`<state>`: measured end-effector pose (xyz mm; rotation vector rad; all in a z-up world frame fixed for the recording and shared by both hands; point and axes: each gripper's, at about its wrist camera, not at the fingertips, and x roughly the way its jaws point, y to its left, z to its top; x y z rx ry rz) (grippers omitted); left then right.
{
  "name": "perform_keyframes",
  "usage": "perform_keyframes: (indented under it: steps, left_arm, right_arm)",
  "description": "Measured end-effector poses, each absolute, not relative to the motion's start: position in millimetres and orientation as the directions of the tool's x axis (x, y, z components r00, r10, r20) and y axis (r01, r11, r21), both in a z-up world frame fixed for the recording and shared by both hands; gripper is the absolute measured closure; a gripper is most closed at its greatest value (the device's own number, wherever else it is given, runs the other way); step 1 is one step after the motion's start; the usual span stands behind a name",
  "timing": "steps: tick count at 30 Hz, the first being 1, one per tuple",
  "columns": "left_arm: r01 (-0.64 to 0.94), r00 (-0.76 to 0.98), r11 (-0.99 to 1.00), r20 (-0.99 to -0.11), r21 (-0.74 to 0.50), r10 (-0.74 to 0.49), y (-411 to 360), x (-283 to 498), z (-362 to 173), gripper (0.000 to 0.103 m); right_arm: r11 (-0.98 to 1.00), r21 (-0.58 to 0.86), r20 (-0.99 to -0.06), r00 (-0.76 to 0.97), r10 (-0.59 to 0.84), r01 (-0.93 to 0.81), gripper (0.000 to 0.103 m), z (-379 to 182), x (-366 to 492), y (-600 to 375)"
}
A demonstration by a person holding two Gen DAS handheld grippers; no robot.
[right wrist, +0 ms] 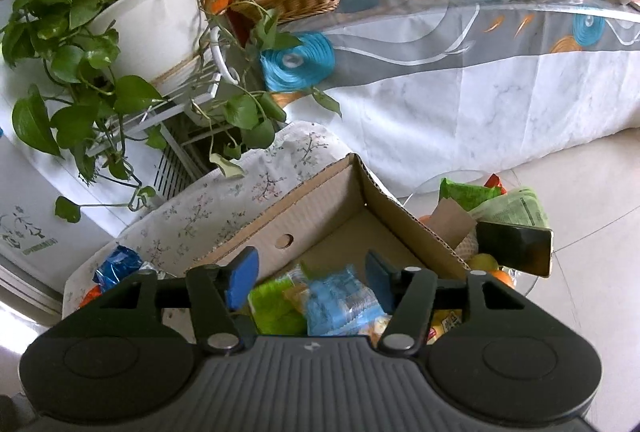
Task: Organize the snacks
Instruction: 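Open both tools over the box, releasing the green and light-blue bags, then move the left tool to the orange bag while the right tool approaches the pink Amerio bag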
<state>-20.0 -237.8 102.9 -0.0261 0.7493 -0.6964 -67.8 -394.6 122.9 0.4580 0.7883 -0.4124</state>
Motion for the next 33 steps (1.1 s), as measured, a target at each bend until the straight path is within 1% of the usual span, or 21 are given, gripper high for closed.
perform_keyframes:
  steps: [5, 15, 25, 33]
  left_arm:
    - [0.544, 0.54, 0.808, -0.643, -0.225, -0.543, -228.4, -16.7, 105.3, 0.009]
    - [0.477, 0.563, 0.853, -0.671, -0.213, -0.482, -192.3, -5.5, 107.5, 0.009]
    - [0.387, 0.608, 0.902, -0.682, -0.193, -0.406, -135.9, 13.2, 120.4, 0.005]
    - [0.274, 0.629, 0.943, -0.707, -0.187, -0.323, -87.3, 29.9, 119.5, 0.005]
  right_arm:
    - [0.832, 0.24, -0.747, 0.642, -0.171, 0.501, 0.032, 124.1, -65.8, -391.1]
    - [0.863, 0.247, -0.735, 0.666, -0.13, 0.441, 0.025, 127.6, -57.8, -372.3]
    - [0.904, 0.247, -0.727, 0.684, -0.064, 0.348, 0.022, 127.0, -46.2, -343.2]
    - [0.931, 0.247, -0.731, 0.683, -0.004, 0.27, 0.021, 121.9, -32.8, -313.7]
